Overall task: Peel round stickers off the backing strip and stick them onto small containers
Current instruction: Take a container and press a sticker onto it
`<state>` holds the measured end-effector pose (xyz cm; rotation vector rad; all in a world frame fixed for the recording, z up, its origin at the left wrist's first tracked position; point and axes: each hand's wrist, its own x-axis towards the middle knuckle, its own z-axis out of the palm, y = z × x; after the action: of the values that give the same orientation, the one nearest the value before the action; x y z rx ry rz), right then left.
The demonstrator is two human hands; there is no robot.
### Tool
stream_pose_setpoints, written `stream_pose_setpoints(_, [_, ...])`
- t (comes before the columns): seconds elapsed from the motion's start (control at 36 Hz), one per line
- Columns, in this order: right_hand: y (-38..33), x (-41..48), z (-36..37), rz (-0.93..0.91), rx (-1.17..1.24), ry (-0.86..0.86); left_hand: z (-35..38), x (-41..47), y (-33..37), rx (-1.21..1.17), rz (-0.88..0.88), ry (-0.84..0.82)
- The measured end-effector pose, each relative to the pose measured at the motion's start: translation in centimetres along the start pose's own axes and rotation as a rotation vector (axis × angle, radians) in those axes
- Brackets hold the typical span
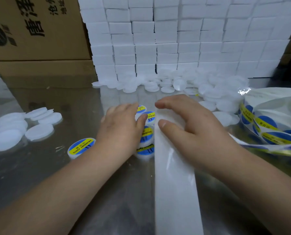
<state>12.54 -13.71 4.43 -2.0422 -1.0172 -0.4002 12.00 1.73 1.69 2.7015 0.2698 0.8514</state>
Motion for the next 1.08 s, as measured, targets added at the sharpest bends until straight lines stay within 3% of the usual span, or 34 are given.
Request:
stream_pose_setpoints(0.03, [-0.1,-0.1,0.0,-0.022,0.012,-0.023,-0.2,0.0,0.1,-0.031,0.021,0.034])
stream_pose_setpoints(0.08, [-0.1,-0.1,0.0,-0.057,0.036,-0.061,-1.1,-0.4,0.5,-0.371,0.003,0.104])
stream_pose_setpoints(0.17, [-0.1,-0.3,-0.2,-0.096,0.085,-0.077,-2.2,-1.0,1.5,-0.994,-0.109,-0.108])
stream_pose_setpoints(0.22, [-0.2,-0.3,-0.4,-0.123,0.137,-0.063,-2.4,-1.3,1.9,-1.202,-0.164,-0.261])
stream_pose_setpoints(0.36, [-0.7,-0.6,-0.7,-0.233,0.226,-0.045,-2.7,-0.8,2.0,-1.513,-0.287,-0.378])
stream_pose_setpoints(0.5, [-1.0,-0.8,-0.9,-0.256,0.293,-0.063,-3.2,-0.6,1.8,-1.573,-0.362,-0.52])
stream_pose_setpoints(0.69, [-1.1,-1.2,-1.0,-0.199,0.286,-0.171,-3.2,-0.6,2.1,-1.663,-0.382,-0.477])
stream_pose_setpoints(0.83, [-1.1,-1.3,-0.4,-0.201,0.135,0.112,-3.2,-0.5,2.4,-1.694,-0.388,-0.403])
stream_pose_setpoints(0.94, [-0.9,-0.8,-0.6,0.018,0.153,0.258,-3.7,-0.2,2.2,-1.744,-0.413,-0.298])
stream_pose_setpoints(1.08, [-0.7,-0.2,-0.4,0.28,0.149,0.205,-4.0,-0.4,2.4,-1.722,-0.354,-0.261])
